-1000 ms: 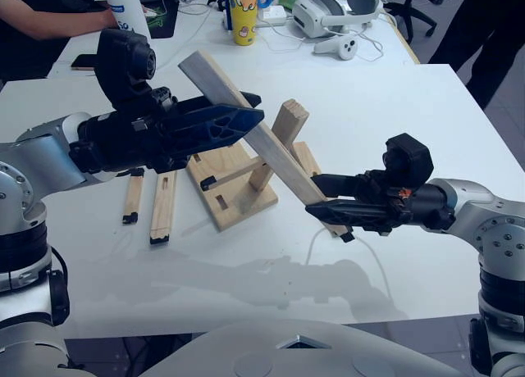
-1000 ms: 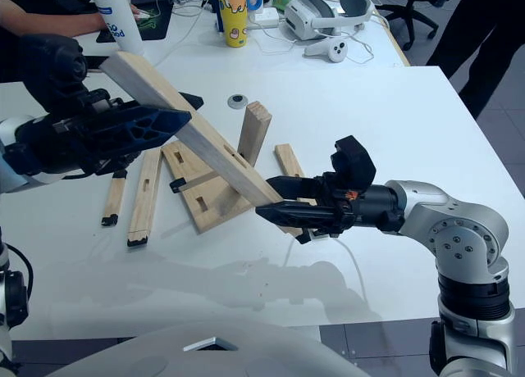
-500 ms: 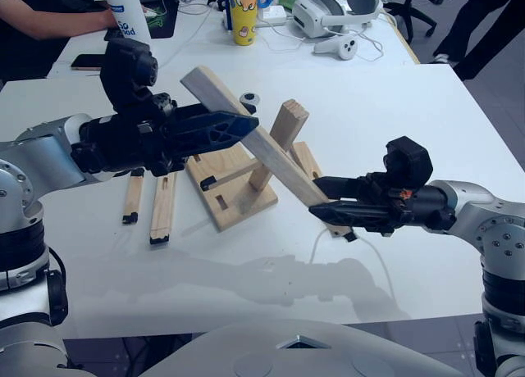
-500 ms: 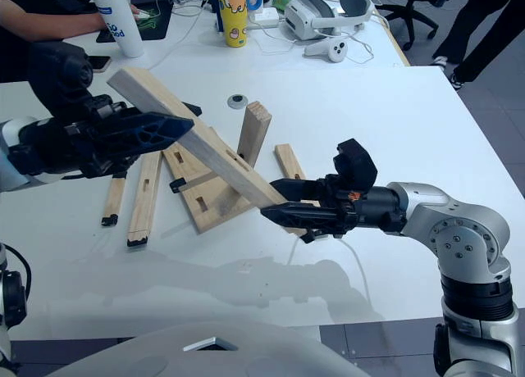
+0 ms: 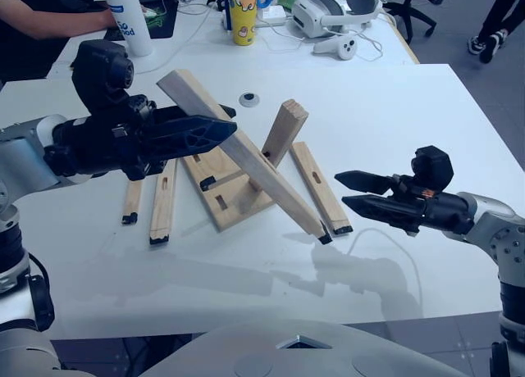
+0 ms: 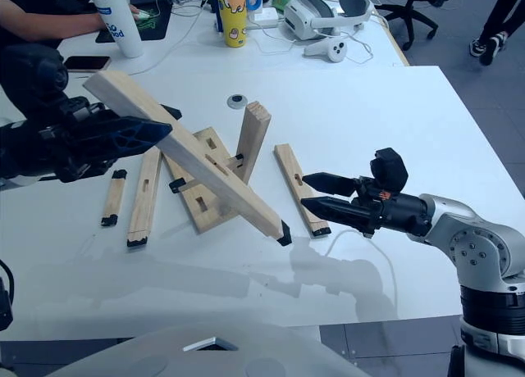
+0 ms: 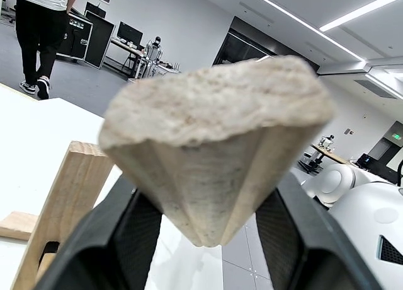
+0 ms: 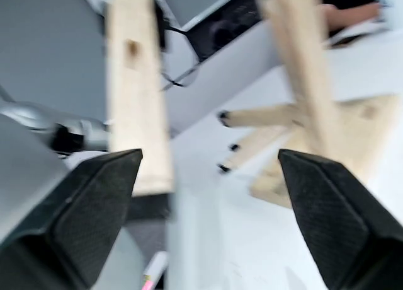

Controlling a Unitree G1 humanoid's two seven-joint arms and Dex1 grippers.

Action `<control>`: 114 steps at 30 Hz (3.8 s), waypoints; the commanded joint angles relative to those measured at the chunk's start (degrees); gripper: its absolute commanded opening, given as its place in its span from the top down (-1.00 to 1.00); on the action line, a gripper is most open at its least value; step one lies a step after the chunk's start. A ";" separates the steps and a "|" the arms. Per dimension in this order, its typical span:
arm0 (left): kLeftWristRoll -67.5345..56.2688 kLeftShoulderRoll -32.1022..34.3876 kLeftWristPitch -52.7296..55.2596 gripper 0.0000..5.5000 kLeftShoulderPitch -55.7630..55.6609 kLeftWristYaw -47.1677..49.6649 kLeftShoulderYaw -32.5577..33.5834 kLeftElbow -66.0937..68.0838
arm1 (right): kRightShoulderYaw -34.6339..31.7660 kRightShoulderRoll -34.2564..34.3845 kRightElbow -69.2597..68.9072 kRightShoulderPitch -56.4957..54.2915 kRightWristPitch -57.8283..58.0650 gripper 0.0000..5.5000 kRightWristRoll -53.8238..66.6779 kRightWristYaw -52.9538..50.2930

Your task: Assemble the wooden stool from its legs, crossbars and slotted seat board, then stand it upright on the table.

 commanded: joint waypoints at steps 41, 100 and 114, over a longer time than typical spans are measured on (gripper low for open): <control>56.29 -1.79 -25.65 0.25 4.98 -23.35 0.61 14.96 | 33.12 29.50 31.14 -14.72 -36.62 -0.45 -65.19 -26.78; 75.41 -7.88 -27.82 0.25 -5.77 -32.27 -30.13 16.43 | 36.25 28.46 32.39 -15.26 -30.13 -0.45 -59.28 -16.53; 74.71 -6.64 -25.99 0.25 -8.82 -34.65 -30.47 17.96 | 21.52 28.52 -4.38 -5.17 -18.11 0.01 -34.70 -20.27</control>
